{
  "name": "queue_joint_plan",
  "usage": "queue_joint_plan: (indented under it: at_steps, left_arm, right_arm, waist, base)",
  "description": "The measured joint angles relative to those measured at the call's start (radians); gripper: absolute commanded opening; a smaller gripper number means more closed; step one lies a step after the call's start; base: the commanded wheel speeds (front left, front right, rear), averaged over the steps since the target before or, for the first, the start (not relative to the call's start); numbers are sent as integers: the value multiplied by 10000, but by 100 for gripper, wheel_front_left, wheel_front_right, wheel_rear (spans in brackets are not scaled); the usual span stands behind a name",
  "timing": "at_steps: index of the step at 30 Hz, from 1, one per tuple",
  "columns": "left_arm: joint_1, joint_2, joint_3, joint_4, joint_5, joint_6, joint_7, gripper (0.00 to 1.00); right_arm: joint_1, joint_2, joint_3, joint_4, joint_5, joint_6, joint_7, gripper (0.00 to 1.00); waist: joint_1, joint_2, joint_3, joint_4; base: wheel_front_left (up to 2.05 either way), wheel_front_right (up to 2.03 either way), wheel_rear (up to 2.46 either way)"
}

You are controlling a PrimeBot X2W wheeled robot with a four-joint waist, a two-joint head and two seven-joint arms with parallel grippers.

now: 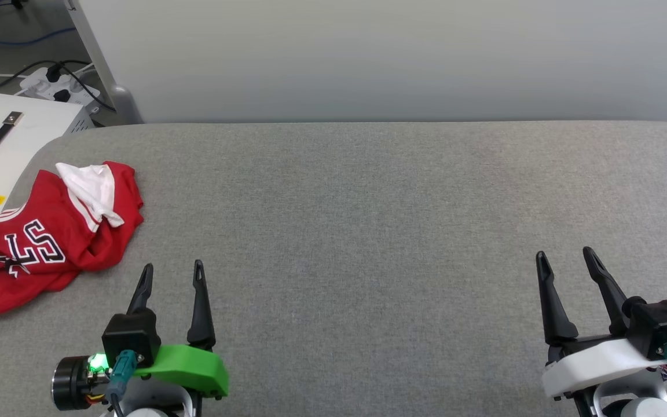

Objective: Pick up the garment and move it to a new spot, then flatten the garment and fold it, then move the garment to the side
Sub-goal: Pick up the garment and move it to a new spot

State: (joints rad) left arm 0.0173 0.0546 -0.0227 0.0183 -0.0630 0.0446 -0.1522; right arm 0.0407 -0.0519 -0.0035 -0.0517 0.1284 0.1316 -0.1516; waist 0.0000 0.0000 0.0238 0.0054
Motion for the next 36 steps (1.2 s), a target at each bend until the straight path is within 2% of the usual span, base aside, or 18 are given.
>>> queue_joint_plan:
  at_steps: [8,16,36]
  left_arm:
    - [-31,0,-33,4,-100,54,-148,100]
    - [-178,-2,48,31,-299,186,-334,100]
    - [-251,-8,554,205,-1037,443,-752,100]
  right_arm:
    - [63,0,-13,-44,173,0,-178,100]
    - [101,0,173,-96,169,0,-307,100]
    - [79,-2,882,-360,-366,0,-734,100]
  waist:
    - [0,0,66,123]
    - [0,0,198,598]
    - [0,0,537,2689]
  base:
    - [0,0,0]
    - [0,0,0]
    - [0,0,0]
